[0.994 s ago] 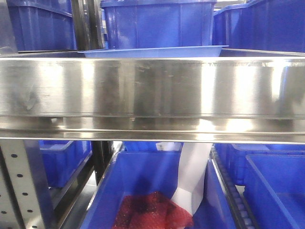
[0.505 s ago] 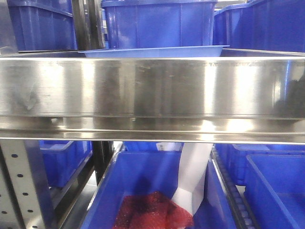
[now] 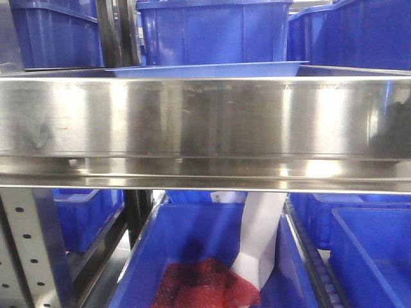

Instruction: Grab blue tray and place on right shelf

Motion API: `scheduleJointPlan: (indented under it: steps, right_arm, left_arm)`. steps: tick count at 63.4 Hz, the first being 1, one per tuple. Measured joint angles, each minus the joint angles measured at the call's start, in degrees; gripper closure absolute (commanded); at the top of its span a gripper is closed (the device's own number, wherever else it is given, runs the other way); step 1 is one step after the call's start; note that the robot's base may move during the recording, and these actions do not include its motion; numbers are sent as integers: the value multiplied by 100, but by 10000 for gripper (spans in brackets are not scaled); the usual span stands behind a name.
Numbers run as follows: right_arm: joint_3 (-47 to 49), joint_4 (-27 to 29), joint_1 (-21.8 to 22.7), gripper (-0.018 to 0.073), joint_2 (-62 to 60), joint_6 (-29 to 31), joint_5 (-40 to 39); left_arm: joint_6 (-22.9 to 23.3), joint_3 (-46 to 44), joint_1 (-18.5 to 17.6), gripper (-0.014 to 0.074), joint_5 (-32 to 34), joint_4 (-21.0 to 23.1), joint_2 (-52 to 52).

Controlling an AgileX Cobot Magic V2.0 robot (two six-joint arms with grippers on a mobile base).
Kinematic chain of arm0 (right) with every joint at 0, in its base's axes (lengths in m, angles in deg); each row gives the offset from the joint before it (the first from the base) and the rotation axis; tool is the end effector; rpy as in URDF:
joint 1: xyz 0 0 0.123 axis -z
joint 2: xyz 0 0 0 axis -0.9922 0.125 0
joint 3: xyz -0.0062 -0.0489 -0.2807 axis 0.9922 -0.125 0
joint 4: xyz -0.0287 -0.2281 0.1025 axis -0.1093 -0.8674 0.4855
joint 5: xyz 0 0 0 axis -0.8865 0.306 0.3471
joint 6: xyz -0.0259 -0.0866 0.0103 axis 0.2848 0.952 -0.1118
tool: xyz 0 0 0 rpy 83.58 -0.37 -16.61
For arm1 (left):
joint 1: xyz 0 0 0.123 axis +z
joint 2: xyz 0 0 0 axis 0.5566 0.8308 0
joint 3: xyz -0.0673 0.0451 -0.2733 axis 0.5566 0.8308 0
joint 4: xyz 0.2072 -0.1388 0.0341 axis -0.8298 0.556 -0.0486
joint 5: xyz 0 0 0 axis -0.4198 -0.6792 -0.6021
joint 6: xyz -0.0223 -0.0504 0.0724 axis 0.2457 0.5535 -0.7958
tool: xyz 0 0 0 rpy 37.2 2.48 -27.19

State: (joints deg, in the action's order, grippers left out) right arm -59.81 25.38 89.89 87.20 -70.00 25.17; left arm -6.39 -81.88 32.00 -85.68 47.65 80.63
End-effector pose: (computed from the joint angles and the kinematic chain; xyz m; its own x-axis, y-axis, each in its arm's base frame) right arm 0.0563 -0.0069 0.2025 0.0596 0.0419 -0.9973 0.1198 0.9916 0.0488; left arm 0.0567 -0.0029 0.1983 0.0023 -0.0358 -0.9994 0.0442 0.9984 -0.0357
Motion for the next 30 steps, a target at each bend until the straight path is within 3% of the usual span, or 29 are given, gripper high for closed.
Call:
scheduleJointPlan:
  steps: [30]
  right_arm:
    - [0, 0, 0, 508, 0, 0, -8]
  left_arm:
    - [0, 0, 0, 645, 0, 0, 0]
